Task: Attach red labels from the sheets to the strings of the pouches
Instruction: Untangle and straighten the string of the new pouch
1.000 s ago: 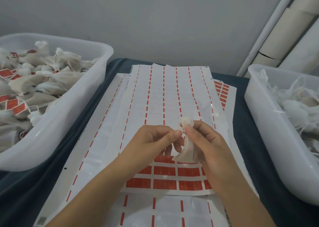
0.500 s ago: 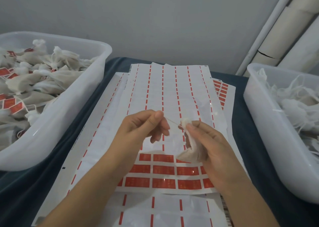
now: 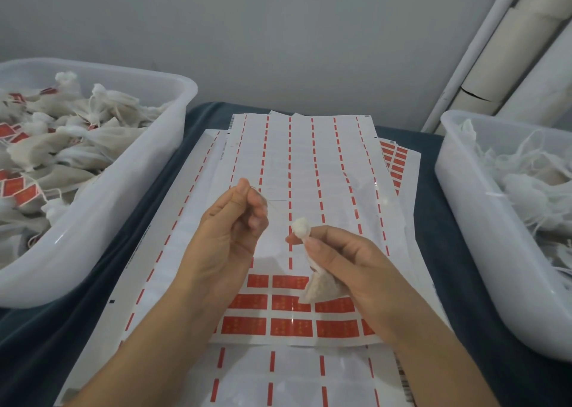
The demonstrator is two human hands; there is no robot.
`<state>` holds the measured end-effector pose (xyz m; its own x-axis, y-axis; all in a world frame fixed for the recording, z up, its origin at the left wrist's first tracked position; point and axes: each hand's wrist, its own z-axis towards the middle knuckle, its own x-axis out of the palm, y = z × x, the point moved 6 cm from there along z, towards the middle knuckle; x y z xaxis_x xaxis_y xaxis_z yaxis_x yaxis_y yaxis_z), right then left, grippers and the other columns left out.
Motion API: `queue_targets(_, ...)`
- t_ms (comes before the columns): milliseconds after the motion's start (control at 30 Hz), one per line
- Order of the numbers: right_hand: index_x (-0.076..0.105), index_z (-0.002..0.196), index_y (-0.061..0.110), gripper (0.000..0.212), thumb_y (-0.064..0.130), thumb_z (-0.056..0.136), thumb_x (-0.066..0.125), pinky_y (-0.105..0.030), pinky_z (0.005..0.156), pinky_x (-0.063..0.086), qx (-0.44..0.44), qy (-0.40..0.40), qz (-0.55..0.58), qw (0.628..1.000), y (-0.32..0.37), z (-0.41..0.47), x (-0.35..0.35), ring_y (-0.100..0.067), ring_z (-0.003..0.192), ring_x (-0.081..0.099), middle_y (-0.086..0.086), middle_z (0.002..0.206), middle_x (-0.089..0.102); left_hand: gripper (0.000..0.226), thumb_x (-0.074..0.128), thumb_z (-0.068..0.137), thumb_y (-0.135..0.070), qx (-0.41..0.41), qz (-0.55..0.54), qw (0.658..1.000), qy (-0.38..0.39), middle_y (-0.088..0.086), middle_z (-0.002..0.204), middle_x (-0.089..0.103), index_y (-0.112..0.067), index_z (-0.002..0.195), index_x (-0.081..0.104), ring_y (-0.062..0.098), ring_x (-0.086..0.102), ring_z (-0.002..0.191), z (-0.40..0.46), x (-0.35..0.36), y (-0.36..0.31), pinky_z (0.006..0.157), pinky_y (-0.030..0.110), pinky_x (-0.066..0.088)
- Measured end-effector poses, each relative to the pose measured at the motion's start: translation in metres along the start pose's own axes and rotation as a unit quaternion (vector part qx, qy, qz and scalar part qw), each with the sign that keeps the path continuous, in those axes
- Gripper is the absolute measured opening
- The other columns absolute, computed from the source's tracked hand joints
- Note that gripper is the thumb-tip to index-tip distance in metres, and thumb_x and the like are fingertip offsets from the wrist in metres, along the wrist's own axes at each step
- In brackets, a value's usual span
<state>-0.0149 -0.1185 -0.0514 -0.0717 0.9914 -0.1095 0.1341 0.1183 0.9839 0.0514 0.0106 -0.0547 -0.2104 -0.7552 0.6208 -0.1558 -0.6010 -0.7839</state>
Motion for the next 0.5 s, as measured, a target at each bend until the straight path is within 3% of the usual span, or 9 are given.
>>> queue_targets(133,0.068,0.092,0.04,0.027,0.049,0.074,0.05,-0.002,0.062,0.046,0.013,0.008,-0.005,1.0,-0.004,-0.001,-0.002,0.015,0.088,0.056,0.034,0.097,0.063,0.027,0.054,0.081,-0.032,-0.017,-0.014,1.0,0.022,-0.002,0.06,0.056,-0.018,0.061,0.066,0.007,0.054,0.055,0.002,0.002,0.008,0.058,0.017,0.05)
queue_targets(267,0.066,0.092,0.049,0.025,0.052,0.073,0.049,-0.007,0.07,0.05,0.039,0.016,0.004,0.999,-0.01,-0.002,-0.006,0.008,0.093,0.059,0.03,0.098,0.064,0.031,0.05,0.081,-0.043,-0.057,0.019,0.995,0.076,-0.005,0.095,0.071,-0.025,0.061,0.065,0.014,0.068,0.094,0.003,0.007,0.019,0.076,0.027,0.055)
queue_targets(300,0.066,0.091,0.048,0.025,0.051,0.073,0.05,-0.007,0.07,0.05,0.041,0.018,0.001,0.999,-0.01,-0.002,-0.006,0.008,0.092,0.059,0.03,0.096,0.064,0.032,0.049,0.083,-0.042,-0.068,-0.002,0.993,0.098,-0.002,0.094,0.072,-0.024,0.063,0.066,0.017,0.068,0.095,0.003,0.009,0.021,0.078,0.029,0.055)
queue_targets(400,0.067,0.085,0.043,0.022,0.05,0.074,0.05,-0.006,0.068,0.049,0.031,0.03,-0.019,0.999,-0.009,0.0,-0.004,0.008,0.087,0.058,0.028,0.092,0.064,0.032,0.047,0.087,-0.034,-0.079,-0.064,0.987,0.124,-0.001,0.064,0.063,-0.019,0.065,0.065,0.014,0.066,0.067,0.001,0.012,0.018,0.076,0.028,0.054)
queue_targets(500,0.067,0.078,0.042,0.023,0.052,0.073,0.047,-0.011,0.073,0.05,0.03,0.048,-0.042,0.998,-0.009,0.001,-0.001,0.001,0.089,0.057,0.024,0.089,0.063,0.032,0.047,0.087,-0.029,-0.059,-0.076,0.99,0.099,-0.001,0.055,0.052,-0.016,0.062,0.063,0.011,0.054,0.05,0.003,0.009,0.013,0.069,0.027,0.054)
